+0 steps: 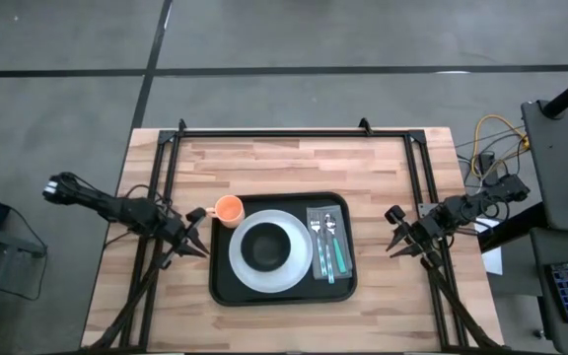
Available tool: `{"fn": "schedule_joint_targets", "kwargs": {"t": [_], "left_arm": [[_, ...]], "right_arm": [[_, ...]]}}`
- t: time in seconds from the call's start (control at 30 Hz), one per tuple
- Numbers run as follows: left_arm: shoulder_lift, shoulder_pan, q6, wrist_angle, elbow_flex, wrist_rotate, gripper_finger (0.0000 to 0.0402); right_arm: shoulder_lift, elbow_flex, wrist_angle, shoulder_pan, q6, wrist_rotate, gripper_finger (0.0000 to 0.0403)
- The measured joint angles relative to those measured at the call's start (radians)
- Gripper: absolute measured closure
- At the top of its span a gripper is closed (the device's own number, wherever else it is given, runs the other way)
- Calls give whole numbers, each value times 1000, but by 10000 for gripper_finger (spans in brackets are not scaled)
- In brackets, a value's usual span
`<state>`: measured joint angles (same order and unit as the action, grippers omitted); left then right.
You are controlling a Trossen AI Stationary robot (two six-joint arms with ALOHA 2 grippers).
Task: Set up tray
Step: Return to Home Position
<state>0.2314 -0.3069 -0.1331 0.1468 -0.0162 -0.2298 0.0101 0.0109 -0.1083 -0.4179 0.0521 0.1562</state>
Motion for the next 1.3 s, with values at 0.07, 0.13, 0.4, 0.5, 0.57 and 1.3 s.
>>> {"fn": "schedule_joint_targets", "kwargs": {"t": [0.07,0.13,0.4,0.5,0.57,1.3], "left_arm": [[16,0,0,-1,0,0,378],[32,0,0,0,0,0,378],[93,0,0,0,0,0,378],[113,0,0,0,0,0,378],[125,0,0,-1,0,0,378],[197,0,0,0,0,0,378]], "right_arm": [[0,0,0,0,0,0,335],[0,0,0,0,0,0,335],[0,0,0,0,0,0,335],[0,0,0,0,0,0,335],[0,0,0,0,0,0,335],[0,0,0,0,0,0,335]]}}
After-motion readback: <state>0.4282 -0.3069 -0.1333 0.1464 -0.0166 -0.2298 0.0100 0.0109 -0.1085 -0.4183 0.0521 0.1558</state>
